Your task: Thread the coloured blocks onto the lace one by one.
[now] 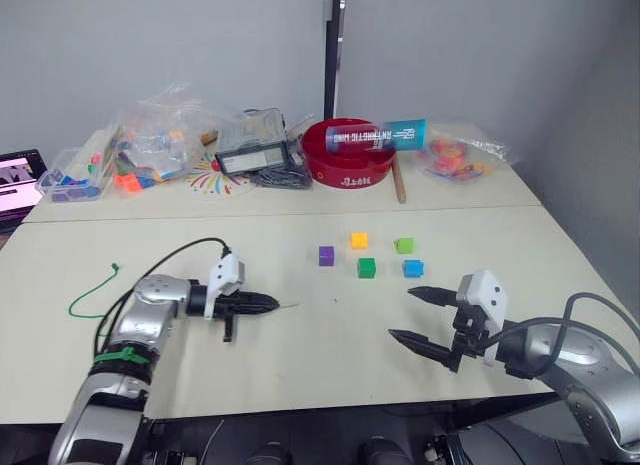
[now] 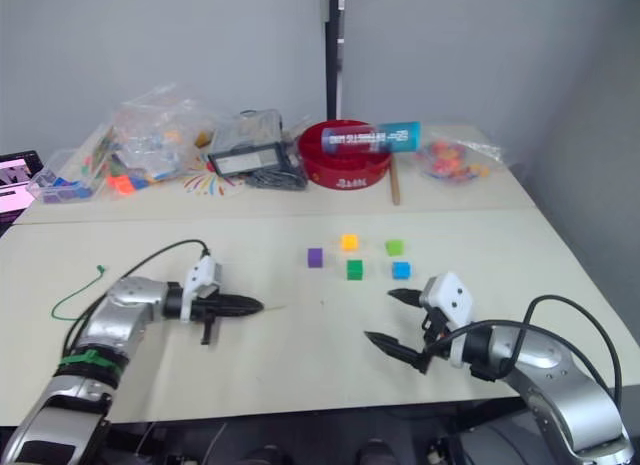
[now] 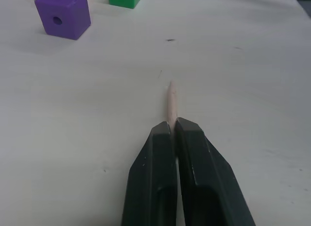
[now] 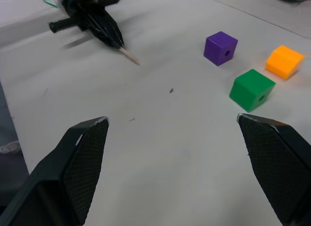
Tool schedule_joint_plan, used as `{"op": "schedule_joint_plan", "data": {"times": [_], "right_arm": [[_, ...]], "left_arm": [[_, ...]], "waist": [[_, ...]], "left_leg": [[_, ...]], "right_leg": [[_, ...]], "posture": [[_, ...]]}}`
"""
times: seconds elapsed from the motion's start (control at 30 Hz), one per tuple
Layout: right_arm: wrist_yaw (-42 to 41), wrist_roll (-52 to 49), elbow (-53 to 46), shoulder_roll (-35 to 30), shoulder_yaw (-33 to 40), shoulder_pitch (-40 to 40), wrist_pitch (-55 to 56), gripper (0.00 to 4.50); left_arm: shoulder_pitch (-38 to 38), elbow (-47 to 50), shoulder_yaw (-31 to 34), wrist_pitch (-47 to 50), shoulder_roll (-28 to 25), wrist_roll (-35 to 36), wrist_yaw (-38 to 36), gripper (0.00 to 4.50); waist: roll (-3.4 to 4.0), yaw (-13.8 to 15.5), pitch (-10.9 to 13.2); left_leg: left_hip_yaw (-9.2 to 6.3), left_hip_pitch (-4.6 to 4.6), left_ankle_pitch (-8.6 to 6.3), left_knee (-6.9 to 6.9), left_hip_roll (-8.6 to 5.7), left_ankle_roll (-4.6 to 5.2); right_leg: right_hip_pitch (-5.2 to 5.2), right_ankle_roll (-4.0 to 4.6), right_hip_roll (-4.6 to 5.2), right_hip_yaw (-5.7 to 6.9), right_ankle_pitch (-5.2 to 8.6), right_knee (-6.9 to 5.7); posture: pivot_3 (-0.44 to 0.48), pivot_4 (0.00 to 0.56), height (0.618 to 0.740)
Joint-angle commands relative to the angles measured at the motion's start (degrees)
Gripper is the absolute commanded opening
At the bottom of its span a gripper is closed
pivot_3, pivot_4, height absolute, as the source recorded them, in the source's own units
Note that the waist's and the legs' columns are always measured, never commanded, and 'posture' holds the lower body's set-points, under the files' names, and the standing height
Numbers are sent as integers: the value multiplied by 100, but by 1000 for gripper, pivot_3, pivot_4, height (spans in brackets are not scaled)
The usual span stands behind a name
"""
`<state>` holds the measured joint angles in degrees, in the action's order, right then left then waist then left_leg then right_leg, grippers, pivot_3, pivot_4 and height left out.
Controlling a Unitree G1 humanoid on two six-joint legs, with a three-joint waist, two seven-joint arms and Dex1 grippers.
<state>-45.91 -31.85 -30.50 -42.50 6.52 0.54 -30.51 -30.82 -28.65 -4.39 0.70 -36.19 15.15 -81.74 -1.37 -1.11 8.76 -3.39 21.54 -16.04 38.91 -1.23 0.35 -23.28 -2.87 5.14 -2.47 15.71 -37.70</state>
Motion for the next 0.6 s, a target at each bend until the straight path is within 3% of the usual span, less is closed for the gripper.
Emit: {"op": "schedule_joint_plan", "data": {"times": [0.03,0.37,0.6], "right_arm": [[368,67,-261,132,215,74,6,4500],[2370,970,-152,1110,195,160,-347,4500],[3792,1916,251,2130,-448,-391,-741,4500]], "left_arm": [[244,1006,323,542,-344,363,21,19],[1005,2106,658,1204,-615,657,415,19],[1121,2352,672,1336,-641,694,517,19]], "waist": [[0,11,0],[1,47,0],[2,1,0]], "left_leg": [[-1,-2,0,0,6,0],[-1,-3,0,1,3,0],[3,-7,0,-2,4,-1]], "right_leg": [[0,0,2,0,0,2],[1,0,10,-2,0,8],[-6,1,4,-5,0,6]], "posture": [[0,150,740],[0,150,740],[0,150,740]]}}
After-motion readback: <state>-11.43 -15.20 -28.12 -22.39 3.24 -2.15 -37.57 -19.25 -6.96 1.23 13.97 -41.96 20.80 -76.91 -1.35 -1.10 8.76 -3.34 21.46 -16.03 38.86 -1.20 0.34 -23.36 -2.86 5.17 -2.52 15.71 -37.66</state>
